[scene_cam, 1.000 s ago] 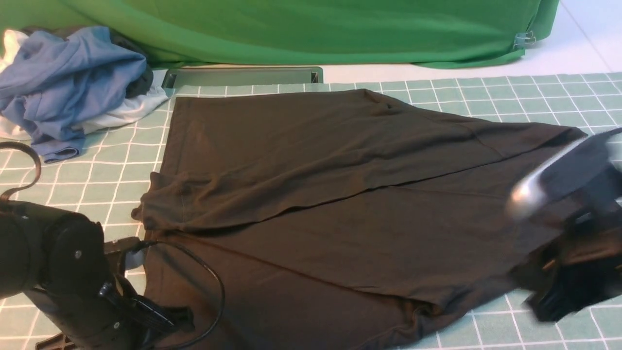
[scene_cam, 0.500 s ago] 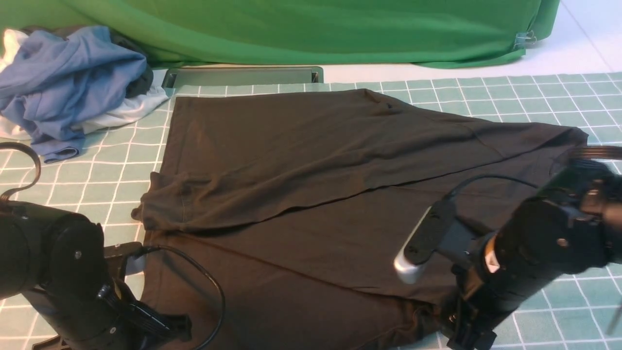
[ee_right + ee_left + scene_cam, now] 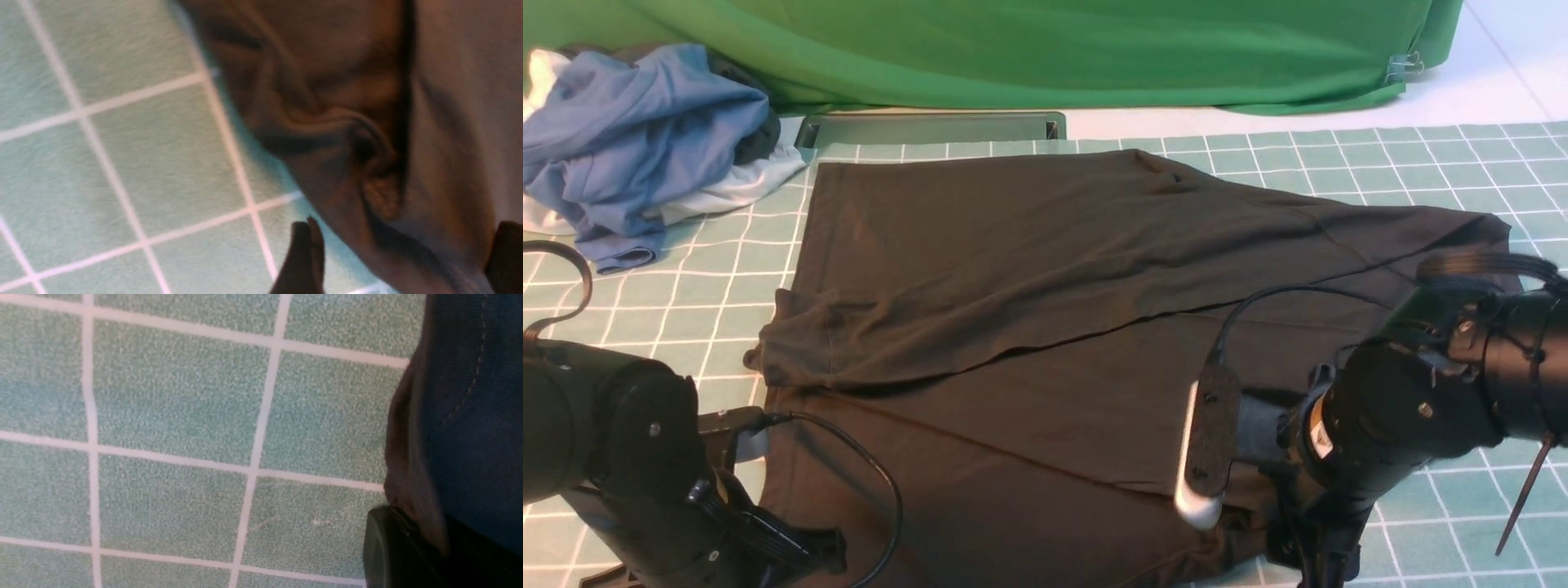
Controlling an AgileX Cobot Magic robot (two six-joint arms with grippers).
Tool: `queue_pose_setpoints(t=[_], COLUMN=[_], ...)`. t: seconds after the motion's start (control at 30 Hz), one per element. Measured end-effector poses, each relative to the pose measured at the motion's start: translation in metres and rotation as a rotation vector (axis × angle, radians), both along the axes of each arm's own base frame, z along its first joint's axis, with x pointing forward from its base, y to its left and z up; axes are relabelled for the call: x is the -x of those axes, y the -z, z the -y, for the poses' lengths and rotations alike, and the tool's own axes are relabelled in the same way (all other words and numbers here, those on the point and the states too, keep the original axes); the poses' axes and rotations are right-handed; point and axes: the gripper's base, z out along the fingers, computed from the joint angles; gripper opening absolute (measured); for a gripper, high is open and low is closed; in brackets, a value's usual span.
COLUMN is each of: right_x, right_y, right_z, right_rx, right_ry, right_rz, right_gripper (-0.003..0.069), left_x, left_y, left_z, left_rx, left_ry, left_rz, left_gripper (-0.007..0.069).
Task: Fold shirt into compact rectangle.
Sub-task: 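Grasp the near edge of the shirt at its hem and shoulder corners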
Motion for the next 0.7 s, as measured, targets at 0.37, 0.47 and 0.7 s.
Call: queue_pose_setpoints(t=[0.37, 0.47, 0.7], right_x=[0.001, 0.001, 0.007], right_y=[0.014, 0.016, 0.014], right_z=[-0.014, -0.015, -0.017], right_rx=[0.092, 0.095, 0.108], right_ry=[-0.113, -0.111, -0.063], right_rz=[0.071, 0.069, 0.061], right_gripper=[0.0475, 0.0409, 0.0075], left_x=[0.0, -0.002, -0.003], left_y=[0.0, 0.0, -0.008], left_z=[0.0, 0.0, 0.001], left_rx=[0.0, 0.004, -0.005], left_ry=[0.002, 0.002, 0.049], left_rz=[0.002, 0.018, -0.013], left_gripper=[0.0031, 0.0031, 0.0031])
